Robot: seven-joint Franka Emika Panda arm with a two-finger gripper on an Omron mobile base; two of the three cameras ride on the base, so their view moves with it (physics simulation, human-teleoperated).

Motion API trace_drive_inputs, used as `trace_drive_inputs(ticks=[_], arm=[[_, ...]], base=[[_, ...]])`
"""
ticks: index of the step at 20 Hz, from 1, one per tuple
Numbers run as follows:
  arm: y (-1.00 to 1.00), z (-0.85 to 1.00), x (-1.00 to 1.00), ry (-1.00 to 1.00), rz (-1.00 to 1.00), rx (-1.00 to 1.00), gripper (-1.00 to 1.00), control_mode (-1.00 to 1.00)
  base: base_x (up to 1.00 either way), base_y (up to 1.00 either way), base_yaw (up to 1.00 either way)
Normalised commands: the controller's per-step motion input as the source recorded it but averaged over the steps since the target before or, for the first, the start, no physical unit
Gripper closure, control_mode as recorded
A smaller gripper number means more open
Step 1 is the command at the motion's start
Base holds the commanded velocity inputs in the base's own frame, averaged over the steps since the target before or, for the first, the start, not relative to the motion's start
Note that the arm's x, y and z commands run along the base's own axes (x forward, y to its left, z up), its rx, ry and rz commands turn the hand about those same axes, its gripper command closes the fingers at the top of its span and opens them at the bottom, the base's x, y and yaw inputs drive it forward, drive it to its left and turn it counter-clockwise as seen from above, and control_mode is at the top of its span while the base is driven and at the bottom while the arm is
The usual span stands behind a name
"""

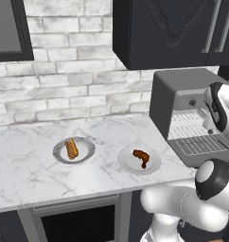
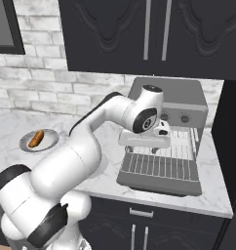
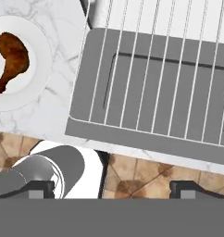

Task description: Open the toaster oven door. Place the hotdog bun on the top rack in the toaster oven and place the chicken drumstick on the bottom rack.

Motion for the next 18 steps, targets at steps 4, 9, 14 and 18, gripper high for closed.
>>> trace_drive_inputs(ticks=[4, 9, 14, 18], arm=[[0.93, 0.13, -0.14, -0.01, -0.10, 0.02, -1.00, -1.00], [0.86, 0.02, -0.16, -0.01, -0.16, 0.00, -1.00, -1.00], [0.59, 0.00, 0.00, 0.02, -0.04, -0.03, -1.00, -1.00], [0.13, 0.00, -0.01, 0.00, -0.01, 0.00, -1.00, -1.00]], base=[[0.00, 0.00, 0.00], [0.00, 0.00, 0.00], [0.00, 0.00, 0.00], [0.00, 0.00, 0.00]])
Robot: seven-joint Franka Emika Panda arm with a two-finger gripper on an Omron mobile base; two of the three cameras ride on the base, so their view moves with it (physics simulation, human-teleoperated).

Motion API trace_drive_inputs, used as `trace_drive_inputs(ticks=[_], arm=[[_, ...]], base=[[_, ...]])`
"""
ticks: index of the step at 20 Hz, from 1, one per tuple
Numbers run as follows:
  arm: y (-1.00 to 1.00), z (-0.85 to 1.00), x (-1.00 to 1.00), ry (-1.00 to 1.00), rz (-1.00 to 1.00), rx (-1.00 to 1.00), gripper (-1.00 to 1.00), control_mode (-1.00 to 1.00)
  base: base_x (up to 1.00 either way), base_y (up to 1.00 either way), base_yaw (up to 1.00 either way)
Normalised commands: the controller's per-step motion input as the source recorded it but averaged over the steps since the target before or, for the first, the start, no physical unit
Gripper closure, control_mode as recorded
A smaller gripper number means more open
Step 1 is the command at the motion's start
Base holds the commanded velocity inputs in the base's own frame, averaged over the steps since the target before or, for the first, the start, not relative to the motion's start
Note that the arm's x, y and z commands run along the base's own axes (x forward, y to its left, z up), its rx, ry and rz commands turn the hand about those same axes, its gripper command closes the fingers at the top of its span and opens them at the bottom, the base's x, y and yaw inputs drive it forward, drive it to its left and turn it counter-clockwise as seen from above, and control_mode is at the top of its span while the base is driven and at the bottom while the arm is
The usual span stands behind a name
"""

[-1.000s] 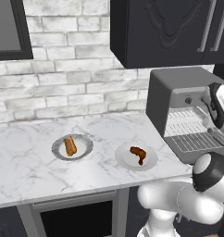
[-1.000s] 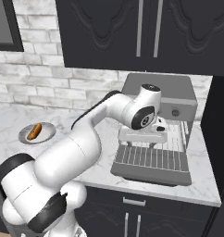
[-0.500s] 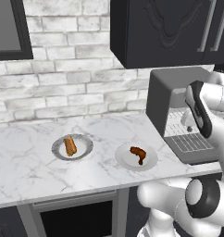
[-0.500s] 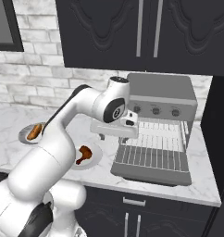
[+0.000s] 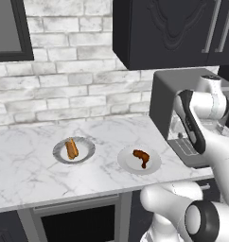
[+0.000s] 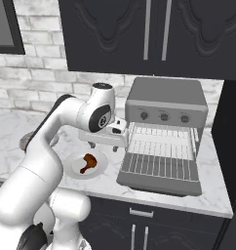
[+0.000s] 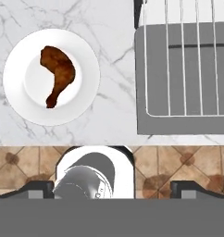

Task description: Open the toaster oven door. Place the hotdog bun on the top rack in the toaster oven and place the chicken drumstick on the bottom rack.

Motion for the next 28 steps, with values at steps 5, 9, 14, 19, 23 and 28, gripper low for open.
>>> trace_drive_inputs(ticks=[5, 9, 14, 19, 23, 28], arm=[[0.22, 0.00, 0.00, 0.00, 0.01, 0.00, -1.00, -1.00], [0.32, 0.00, 0.00, 0.00, 0.01, 0.00, -1.00, -1.00], [0.38, 0.00, 0.00, 0.00, 0.01, 0.00, -1.00, -1.00], [0.28, 0.00, 0.00, 0.00, 0.00, 0.00, -1.00, -1.00], [0.18, 0.00, 0.00, 0.00, 0.00, 0.00, -1.00, -1.00], [0.14, 0.00, 0.00, 0.00, 0.00, 0.00, -1.00, -1.00]], base=[[0.00, 0.00, 0.00], [0.00, 0.00, 0.00], [0.00, 0.00, 0.00], [0.00, 0.00, 0.00], [0.00, 0.00, 0.00], [0.00, 0.00, 0.00]])
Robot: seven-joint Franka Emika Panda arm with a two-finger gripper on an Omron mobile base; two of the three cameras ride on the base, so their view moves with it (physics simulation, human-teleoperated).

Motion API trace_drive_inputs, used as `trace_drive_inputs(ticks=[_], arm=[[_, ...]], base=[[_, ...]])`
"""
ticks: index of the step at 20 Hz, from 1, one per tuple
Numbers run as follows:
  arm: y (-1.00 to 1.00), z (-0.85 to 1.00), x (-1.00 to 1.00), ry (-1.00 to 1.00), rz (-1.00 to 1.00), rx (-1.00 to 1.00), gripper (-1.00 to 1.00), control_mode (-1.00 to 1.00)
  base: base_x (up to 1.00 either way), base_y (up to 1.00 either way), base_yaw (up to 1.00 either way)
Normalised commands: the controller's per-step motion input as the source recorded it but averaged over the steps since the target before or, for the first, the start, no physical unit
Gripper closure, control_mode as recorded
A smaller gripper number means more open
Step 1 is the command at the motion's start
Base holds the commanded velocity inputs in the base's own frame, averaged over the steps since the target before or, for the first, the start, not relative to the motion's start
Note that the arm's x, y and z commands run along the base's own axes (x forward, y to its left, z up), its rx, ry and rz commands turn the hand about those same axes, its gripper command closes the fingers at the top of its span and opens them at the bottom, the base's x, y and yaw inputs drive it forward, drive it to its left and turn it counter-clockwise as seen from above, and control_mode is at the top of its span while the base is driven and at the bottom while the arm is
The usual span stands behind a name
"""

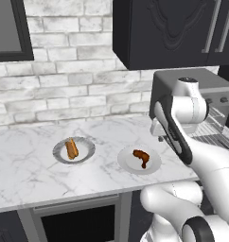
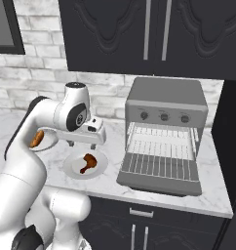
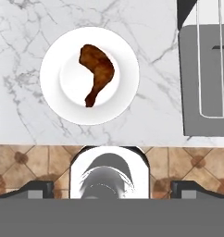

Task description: Open the toaster oven door. Place the hotdog bun on the top rack in the toaster oven and place the chicken drumstick on the bottom rack.

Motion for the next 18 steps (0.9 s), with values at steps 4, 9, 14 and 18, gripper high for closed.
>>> trace_drive_inputs(ticks=[4, 9, 14, 18], arm=[[0.09, 0.00, 0.00, 0.00, 0.00, 0.00, -1.00, -1.00], [0.09, 0.00, 0.00, 0.00, 0.00, 0.00, -1.00, -1.00], [0.15, -0.10, 0.05, 0.00, 0.00, 0.00, -1.00, -1.00], [0.01, -0.06, 0.29, 0.00, 0.00, 0.00, -1.00, -1.00]], base=[[0.00, 0.00, 0.00], [0.00, 0.00, 0.00], [0.00, 0.00, 0.00], [0.00, 0.00, 0.00]])
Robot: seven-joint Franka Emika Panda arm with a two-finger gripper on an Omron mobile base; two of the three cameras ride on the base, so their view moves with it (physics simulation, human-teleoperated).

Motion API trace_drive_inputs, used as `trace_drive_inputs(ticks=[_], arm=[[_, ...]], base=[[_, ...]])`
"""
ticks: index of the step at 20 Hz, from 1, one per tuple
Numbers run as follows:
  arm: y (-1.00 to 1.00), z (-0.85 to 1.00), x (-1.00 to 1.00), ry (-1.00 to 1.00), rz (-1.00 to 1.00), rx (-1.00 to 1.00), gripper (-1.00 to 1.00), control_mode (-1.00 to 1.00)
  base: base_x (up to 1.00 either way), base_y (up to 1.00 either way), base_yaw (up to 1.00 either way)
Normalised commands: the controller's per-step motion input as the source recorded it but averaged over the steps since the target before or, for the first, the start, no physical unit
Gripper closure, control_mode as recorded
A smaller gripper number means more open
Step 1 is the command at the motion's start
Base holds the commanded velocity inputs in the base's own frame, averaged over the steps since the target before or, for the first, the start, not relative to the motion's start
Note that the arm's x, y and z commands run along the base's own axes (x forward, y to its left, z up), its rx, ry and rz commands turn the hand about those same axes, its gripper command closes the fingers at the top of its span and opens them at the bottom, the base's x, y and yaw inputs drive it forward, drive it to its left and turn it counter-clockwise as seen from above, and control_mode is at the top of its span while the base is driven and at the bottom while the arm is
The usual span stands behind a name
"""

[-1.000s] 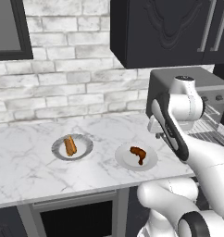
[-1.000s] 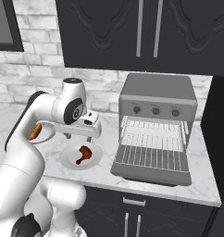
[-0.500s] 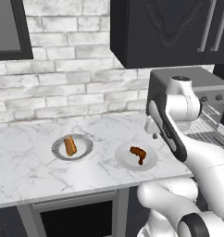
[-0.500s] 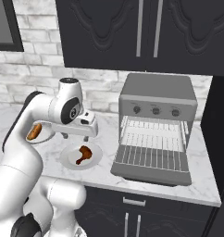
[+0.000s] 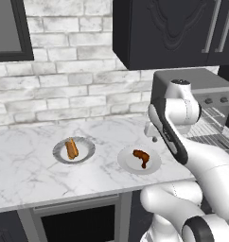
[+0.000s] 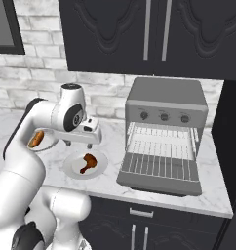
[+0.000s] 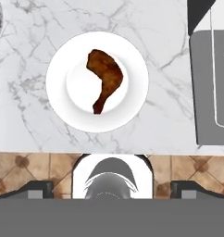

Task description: Open the toaster oven door. Place the hotdog bun on the top rack in the toaster oven and place the chicken drumstick on the bottom rack.

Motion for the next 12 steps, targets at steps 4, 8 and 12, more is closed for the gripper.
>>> trace_drive_inputs(ticks=[4, 8, 12], arm=[[0.13, -0.01, 0.39, 0.01, 0.00, -0.06, -1.00, -1.00], [0.35, 0.00, 0.64, 0.06, 0.00, -0.07, -1.00, -1.00], [0.33, -0.15, 0.67, 0.01, 0.00, -0.02, -1.00, -1.00]], base=[[0.00, 0.00, 0.00], [0.00, 0.00, 0.00], [0.00, 0.00, 0.00]])
